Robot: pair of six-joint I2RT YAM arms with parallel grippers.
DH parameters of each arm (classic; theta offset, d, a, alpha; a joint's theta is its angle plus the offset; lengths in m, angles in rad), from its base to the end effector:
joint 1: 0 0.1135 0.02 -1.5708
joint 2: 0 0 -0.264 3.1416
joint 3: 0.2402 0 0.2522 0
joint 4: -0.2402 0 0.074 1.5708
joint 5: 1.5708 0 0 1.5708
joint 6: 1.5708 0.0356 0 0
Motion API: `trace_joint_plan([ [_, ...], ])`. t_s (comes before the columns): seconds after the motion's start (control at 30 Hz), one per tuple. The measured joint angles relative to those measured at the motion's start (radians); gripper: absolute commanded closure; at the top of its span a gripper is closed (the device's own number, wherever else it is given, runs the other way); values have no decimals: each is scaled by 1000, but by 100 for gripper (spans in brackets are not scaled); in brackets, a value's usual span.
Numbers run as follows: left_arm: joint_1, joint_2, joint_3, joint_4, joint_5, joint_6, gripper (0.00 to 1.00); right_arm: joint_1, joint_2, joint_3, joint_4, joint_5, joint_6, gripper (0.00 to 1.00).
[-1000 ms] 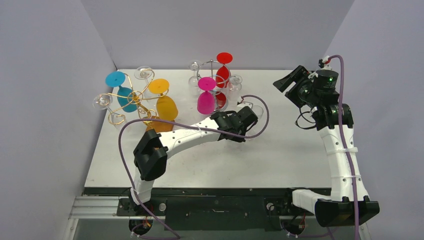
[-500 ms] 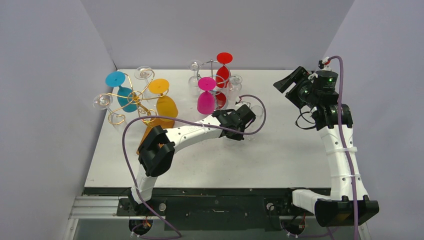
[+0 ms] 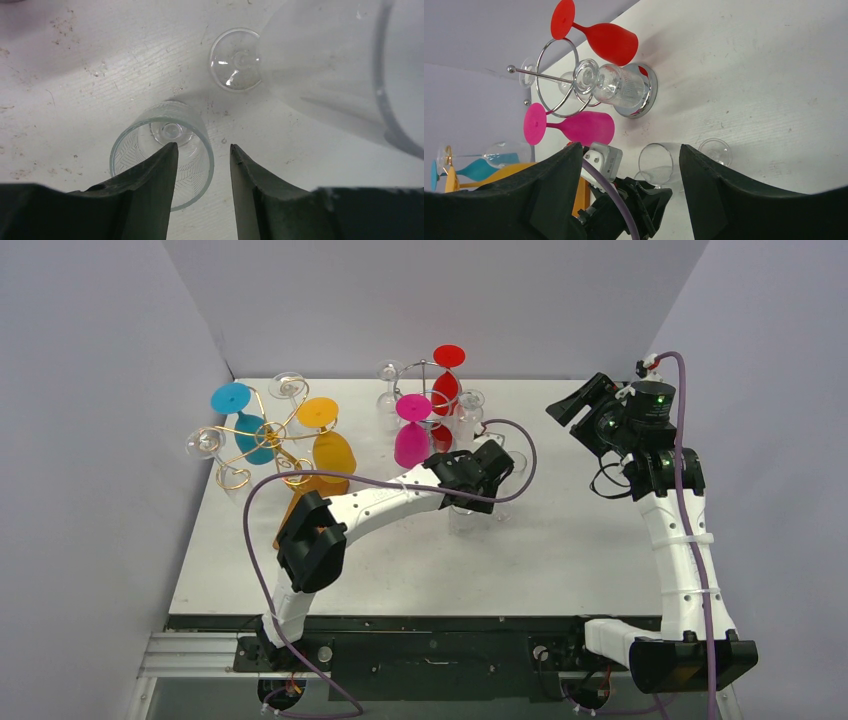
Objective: Take the wine glass off the wine glass rack
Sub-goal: Place the wine glass at the center of the board, then pick up the wine glass from the wine rack.
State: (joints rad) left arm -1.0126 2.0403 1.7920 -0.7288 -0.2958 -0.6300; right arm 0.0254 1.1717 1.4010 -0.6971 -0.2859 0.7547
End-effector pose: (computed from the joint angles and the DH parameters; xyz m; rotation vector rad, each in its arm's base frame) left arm 0.2483 -0.3780 0.2573 0.3650 2.4863 -0.3073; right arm 0.2385 0.0161 0.4221 0.5752 2.0283 0.7708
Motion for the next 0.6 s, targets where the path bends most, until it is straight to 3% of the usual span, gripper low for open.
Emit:
trace_joint_plan([
  [0.3,-2,-23,41,-35,-19,21,51,0,0,0,0,-2,0,34],
  [0.6,-27,-171,80,-105,-51,41,50,0,0,0,0,-2,0,33],
])
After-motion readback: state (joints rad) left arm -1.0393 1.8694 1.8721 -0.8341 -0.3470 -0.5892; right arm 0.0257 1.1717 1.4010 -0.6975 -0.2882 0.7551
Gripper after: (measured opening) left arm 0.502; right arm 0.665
